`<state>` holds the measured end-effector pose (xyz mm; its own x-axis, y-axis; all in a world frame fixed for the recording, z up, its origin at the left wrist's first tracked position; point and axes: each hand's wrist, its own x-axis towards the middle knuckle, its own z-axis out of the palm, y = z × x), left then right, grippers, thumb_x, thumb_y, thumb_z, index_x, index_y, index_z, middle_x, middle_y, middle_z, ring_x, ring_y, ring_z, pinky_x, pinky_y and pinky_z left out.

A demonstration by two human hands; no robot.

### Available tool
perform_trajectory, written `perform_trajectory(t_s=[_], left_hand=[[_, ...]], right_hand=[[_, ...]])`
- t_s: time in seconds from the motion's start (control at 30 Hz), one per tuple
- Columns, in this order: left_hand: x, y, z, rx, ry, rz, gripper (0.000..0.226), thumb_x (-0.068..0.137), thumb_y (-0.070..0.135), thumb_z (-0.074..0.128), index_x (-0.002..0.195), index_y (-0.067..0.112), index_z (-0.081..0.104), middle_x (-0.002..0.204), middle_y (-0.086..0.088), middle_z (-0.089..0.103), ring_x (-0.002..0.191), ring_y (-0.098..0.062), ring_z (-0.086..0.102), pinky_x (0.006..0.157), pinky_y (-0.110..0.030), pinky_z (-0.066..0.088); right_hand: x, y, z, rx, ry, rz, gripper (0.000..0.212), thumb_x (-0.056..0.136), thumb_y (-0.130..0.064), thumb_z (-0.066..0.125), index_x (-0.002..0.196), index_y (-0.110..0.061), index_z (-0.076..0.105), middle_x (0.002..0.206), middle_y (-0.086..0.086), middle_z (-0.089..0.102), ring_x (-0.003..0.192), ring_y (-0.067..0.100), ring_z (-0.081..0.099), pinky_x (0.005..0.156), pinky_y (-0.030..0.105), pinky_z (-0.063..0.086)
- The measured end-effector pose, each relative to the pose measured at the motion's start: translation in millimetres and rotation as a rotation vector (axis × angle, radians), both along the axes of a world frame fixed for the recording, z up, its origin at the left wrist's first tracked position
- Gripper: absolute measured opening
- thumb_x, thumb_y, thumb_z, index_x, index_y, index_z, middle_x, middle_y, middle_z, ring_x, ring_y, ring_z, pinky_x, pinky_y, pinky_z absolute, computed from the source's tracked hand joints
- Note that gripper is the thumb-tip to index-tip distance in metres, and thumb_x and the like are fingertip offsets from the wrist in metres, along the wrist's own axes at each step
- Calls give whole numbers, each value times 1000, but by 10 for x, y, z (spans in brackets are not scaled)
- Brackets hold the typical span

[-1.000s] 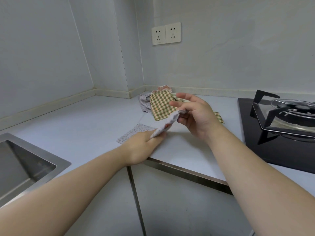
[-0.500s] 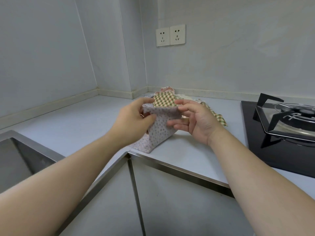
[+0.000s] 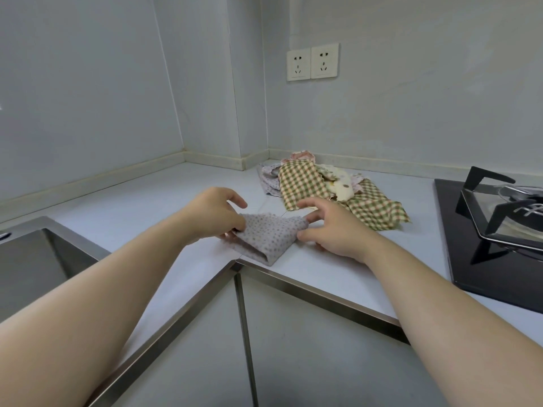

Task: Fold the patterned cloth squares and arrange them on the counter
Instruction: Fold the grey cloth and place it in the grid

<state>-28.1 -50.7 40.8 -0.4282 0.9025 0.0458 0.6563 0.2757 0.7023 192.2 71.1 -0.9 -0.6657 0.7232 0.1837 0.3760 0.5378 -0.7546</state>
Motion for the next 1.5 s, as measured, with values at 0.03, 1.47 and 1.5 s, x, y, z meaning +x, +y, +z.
perform_trajectory(t_s=[0.03,1.47,1.5], left_hand=[[-22,3,-24,-11,9,14,35,81,2,71,112,17,65,83,-7,75,71,-21,72,55,-25,54],[86,25,-61,-263,717,-265,22,89,46,67,99,27,62,96,5,65,91,-19,59,76,-32,50],[67,33,-89,-226,707,-249,16,89,40,66,97,26,64,92,5,66,90,-20,60,74,-32,51]], right_hand=[[-2,8,-8,15,-9,5,61,83,-23,79,138,-35,54,117,-6,62,88,11,67,83,33,58],[-209,-97,-149,540,11,99,17,98,-31,64,107,-23,76,106,-15,61,98,8,56,89,35,50],[-210,-94,-149,540,14,95,17,99,-31,63,107,-23,76,106,-14,61,98,9,56,89,35,50]])
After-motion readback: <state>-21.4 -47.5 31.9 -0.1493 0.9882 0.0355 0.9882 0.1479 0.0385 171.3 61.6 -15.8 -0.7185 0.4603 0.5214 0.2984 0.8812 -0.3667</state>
